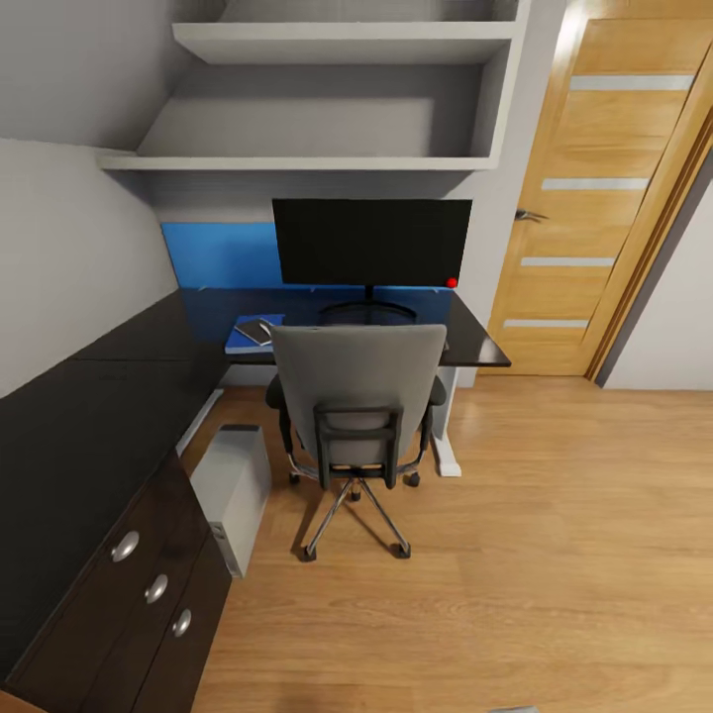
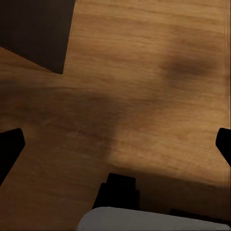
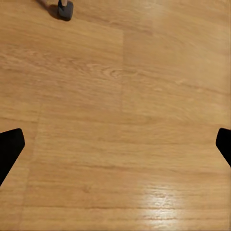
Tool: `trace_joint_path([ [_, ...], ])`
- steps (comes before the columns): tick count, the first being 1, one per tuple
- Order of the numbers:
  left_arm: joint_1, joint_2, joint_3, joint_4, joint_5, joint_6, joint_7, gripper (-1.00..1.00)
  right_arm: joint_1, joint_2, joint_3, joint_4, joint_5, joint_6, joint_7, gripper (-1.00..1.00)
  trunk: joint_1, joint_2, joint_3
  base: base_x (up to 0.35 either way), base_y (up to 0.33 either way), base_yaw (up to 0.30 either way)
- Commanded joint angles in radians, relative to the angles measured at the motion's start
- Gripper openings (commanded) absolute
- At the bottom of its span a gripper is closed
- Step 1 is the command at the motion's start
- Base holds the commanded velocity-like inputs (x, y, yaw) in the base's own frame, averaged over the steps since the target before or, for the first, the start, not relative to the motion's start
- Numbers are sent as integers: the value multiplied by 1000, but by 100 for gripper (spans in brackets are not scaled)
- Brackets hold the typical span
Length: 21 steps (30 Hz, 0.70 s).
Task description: In the bedroom, organize the workspace by keeping the computer under the desk, ensuring the monitor is on the desk, placing the keyboard on the desk next to the monitor, placing the mouse on the desk next to the keyboard, moving the folder from the swivel chair onto the desk next to the mouse, stacking the notebook on top of the folder with the pen on top of the notebook, and positioning the swivel chair next to the desk.
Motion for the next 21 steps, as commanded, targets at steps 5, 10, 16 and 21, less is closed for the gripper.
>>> trace_joint_path([
  [5, 1, 15, -6, 21, 5, -3, -58, 100, -1, 1, 8, 2, -4, -3, -5, 100, -19, 35, 15, 0, 0, 0],
  [10, 1, 31, -5, 24, 5, -2, -68, 100, 0, 0, 8, 2, -4, -3, -5, 100, -39, 70, 31, 0, 0, 0],
  [16, 2, 34, -4, 25, 5, -2, -69, 100, 0, 0, 8, 2, -4, -3, -5, 100, -62, 112, 49, 0, 0, 0],
  [21, 1, 30, -5, 24, 5, -3, -70, 100, 0, 0, 8, 2, -4, -3, -5, 100, -81, 147, 65, 0, 0, 0],
])
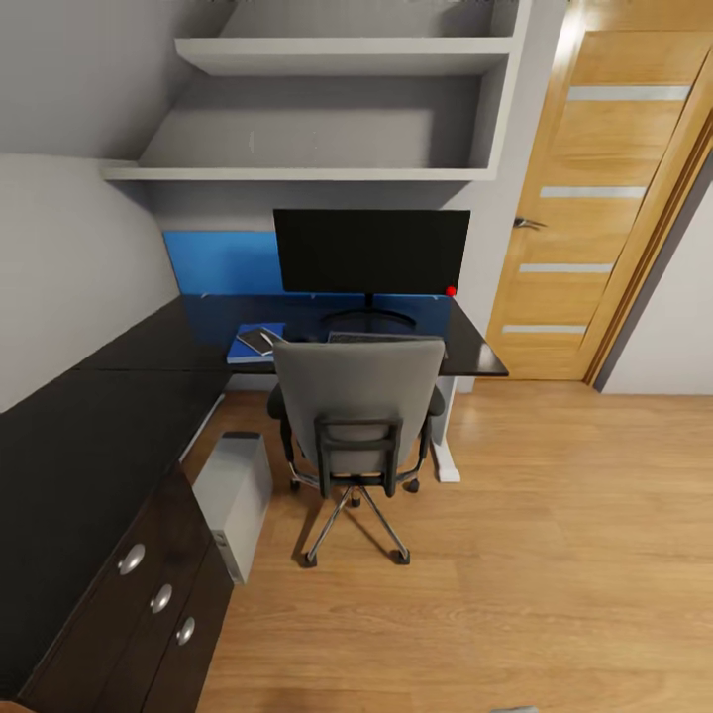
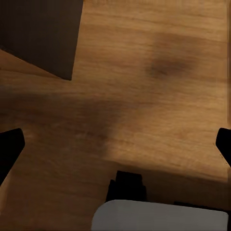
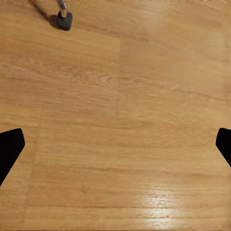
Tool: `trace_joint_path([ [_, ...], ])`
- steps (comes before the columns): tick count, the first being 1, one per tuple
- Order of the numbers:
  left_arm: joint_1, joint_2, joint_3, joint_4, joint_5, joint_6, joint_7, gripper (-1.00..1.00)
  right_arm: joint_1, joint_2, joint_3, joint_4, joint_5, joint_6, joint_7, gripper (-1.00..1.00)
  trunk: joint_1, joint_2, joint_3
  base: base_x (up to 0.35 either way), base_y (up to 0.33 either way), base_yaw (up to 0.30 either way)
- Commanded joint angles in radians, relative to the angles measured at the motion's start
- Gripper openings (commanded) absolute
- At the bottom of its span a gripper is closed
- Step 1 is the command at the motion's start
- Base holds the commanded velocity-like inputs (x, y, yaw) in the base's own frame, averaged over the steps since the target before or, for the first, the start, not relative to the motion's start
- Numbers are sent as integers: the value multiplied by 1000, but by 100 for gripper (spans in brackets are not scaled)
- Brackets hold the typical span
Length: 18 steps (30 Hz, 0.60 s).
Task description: In the bedroom, organize the workspace by keeping the computer under the desk, ensuring the monitor is on the desk, placing the keyboard on the desk next to the monitor, placing the mouse on the desk next to the keyboard, moving the folder from the swivel chair onto the desk next to the mouse, stacking the notebook on top of the folder with the pen on top of the notebook, and positioning the swivel chair next to the desk.
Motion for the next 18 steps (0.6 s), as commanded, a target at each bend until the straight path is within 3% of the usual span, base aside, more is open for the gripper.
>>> trace_joint_path([
  [1, -1, 1, -8, -4, 3, -3, 9, 100, -1, 1, 8, 2, -4, -3, -5, 100, -4, 7, 2, 0, 0, 0],
  [18, 0, -1, -9, -5, 2, -7, 8, 100, -1, 1, 8, 2, -4, -3, -5, 100, -69, 126, 56, 0, 0, 0],
])
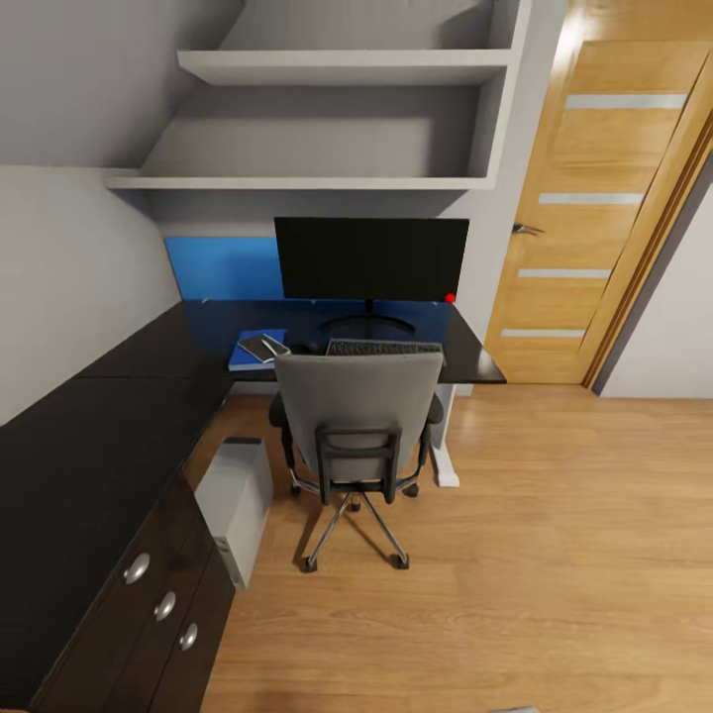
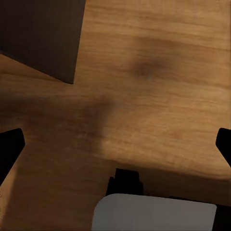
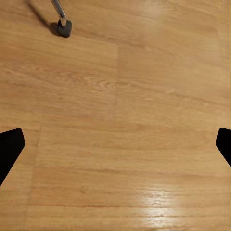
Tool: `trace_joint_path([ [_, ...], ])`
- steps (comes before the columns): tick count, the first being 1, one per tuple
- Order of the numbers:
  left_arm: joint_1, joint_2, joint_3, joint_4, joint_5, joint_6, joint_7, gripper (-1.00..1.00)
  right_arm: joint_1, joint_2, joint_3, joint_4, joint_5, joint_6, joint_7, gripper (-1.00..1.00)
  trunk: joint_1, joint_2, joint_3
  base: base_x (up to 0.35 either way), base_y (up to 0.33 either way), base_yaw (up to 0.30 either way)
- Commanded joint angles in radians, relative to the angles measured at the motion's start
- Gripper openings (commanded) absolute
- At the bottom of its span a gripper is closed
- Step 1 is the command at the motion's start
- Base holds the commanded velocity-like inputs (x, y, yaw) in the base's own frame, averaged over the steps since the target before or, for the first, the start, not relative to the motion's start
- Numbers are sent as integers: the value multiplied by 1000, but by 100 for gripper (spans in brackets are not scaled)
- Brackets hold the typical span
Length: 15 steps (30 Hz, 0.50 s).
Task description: In the bedroom, organize the workspace by keeping the computer under the desk, ensuring the monitor is on the desk, placing the keyboard on the desk next to the monitor, placing the mouse on the desk next to the keyboard, moving the folder from the swivel chair onto the desk next to the mouse, stacking the notebook on top of the folder with the pen on top of the notebook, and positioning the swivel chair next to the desk.
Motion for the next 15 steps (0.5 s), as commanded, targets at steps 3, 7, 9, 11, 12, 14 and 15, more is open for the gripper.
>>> trace_joint_path([
  [3, -1, 1, -8, -4, 3, -10, 11, 100, -1, 1, 8, 2, -3, -3, -5, 100, -12, 21, 9, 0, 0, 0],
  [7, -1, 2, -8, -3, 3, -24, 11, 100, -1, 1, 8, 2, -3, -3, -5, 100, -27, 49, 21, 0, 0, 0],
  [9, -1, 3, -8, -3, 3, -32, 11, 100, -1, 1, 8, 2, -3, -3, -5, 100, -35, 63, 27, 0, 0, 0],
  [11, -1, 5, -7, -3, 3, -34, 12, 100, -2, 1, 8, 2, -3, -3, -5, 100, -42, 77, 34, 0, 0, 0],
  [12, -1, 5, -7, -3, 3, -35, 12, 100, -1, 1, 8, 2, -3, -3, -5, 100, -46, 84, 37, 0, 0, 0],
  [14, -1, 6, -7, -3, 3, -36, 14, 100, -1, 1, 8, 2, -3, -3, -5, 100, -54, 98, 43, 0, 0, 0],
  [15, -1, 6, -8, -3, 3, -36, 15, 100, -1, 1, 8, 2, -3, -3, -5, 100, -58, 105, 46, 0, 0, 0],
])
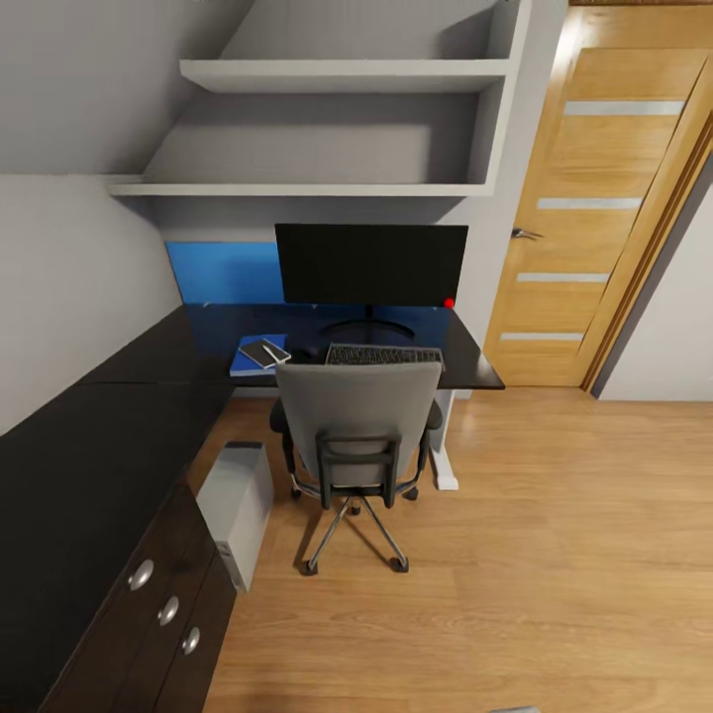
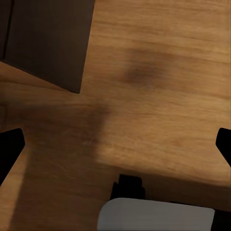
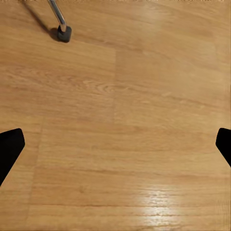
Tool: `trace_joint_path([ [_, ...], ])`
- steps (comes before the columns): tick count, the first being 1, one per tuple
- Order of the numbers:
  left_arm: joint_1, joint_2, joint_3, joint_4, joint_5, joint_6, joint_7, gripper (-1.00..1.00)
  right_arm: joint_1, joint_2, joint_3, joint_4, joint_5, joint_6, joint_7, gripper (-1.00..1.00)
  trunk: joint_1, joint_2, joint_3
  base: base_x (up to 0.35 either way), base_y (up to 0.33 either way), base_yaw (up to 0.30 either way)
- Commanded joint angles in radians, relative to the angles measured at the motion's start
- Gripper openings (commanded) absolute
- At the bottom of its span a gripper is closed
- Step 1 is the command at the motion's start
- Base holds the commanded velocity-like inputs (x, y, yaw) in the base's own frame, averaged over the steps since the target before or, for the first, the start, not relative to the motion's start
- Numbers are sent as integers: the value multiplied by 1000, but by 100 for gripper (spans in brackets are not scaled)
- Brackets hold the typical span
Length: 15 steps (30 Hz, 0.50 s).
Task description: In the bedroom, organize the workspace by keeping the computer under the desk, ensuring the monitor is on the desk, placing the keyboard on the desk next to the monitor, placing the mouse on the desk next to the keyboard, moving the folder from the swivel chair onto the desk next to the mouse, stacking the notebook on top of the folder with the pen on top of the notebook, and positioning the swivel chair next to the desk.
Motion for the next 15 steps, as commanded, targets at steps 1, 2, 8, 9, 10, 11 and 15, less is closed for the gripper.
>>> trace_joint_path([
  [1, 0, 1, -9, -4, 3, -2, 10, 100, -1, 1, 8, 2, -3, -3, -5, 100, -4, 7, 2, 0, 0, 0],
  [2, 0, 0, -9, -4, 3, -2, 11, 100, -1, 1, 8, 2, -3, -3, -5, 100, -8, 14, 5, 0, 0, 0],
  [8, 0, -6, -11, -6, 3, 6, 14, 100, -1, 1, 8, 2, -3, -3, -5, 100, -31, 56, 24, 0, 0, 0],
  [9, 0, -6, -11, -6, 3, 7, 14, 100, -1, 1, 8, 2, -3, -3, -5, 100, -35, 63, 27, 0, 0, 0],
  [10, 0, -6, -11, -6, 3, 7, 14, 100, -1, 1, 8, 2, -3, -3, -5, 100, -38, 70, 31, 0, 0, 0],
  [11, 1, -6, -11, -6, 3, 10, 12, 100, -1, 1, 8, 2, -3, -3, -5, 100, -42, 77, 34, 0, 0, 0],
  [15, 0, -10, -11, -6, 1, 34, 6, 100, -1, 1, 8, 2, -3, -3, -5, 100, -58, 105, 46, 0, 0, 0],
])
